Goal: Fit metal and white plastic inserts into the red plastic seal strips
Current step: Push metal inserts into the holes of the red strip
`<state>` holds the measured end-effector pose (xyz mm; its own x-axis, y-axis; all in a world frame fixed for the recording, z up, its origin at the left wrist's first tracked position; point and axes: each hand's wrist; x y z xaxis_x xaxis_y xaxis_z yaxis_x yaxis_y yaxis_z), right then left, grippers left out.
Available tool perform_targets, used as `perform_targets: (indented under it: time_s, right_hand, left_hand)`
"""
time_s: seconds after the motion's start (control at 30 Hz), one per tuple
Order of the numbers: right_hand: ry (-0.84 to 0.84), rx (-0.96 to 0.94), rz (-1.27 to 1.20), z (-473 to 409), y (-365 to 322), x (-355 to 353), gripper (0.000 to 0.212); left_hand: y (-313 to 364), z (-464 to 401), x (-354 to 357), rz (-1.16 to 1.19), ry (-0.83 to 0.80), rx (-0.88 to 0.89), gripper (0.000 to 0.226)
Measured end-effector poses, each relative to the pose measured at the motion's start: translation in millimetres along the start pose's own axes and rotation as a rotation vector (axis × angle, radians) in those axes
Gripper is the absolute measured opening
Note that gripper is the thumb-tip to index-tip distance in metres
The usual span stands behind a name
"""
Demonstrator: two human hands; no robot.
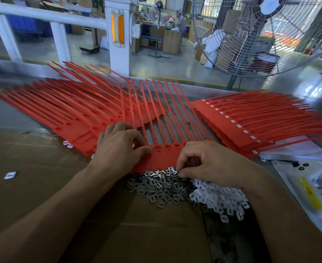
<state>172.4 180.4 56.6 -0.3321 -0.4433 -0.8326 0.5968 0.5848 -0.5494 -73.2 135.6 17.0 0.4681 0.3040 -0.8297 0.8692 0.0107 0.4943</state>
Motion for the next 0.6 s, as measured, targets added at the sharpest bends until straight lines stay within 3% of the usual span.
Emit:
perform_targets:
  time_s: [0.17,0.3,0.43,0.6]
  right_hand:
    - [0.063,0.016,-0.122,4,-4,-2,0.014]
    - [0.326,0.05,-0.181,2,3,-5,0.011]
    - [0.622,0.256,-0.267,-1,28,-10,0.014]
    - [0.726,0.454,-0.21,1,52,-12,0.015]
  left_hand:
    - [0,-1,1,-0.002,0.007,-0.002,0.014]
    - [-1,-1,1,-0.012,0.002,0.0,0.015]
    - [-1,0,1,-0.014,0.001,-0.001,0.016]
    - [0,0,0,-0.01,-0.005,-0.005,0.015]
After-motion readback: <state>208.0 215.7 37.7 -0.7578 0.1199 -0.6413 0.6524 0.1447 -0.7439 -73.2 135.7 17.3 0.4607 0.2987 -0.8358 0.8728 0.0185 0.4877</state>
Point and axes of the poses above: each hand's wrist, its own z-axis away from the middle knuckle, its own x-axis out of the palm, y = z × x, and after that the axes turned 1 degree about -y, right-handed
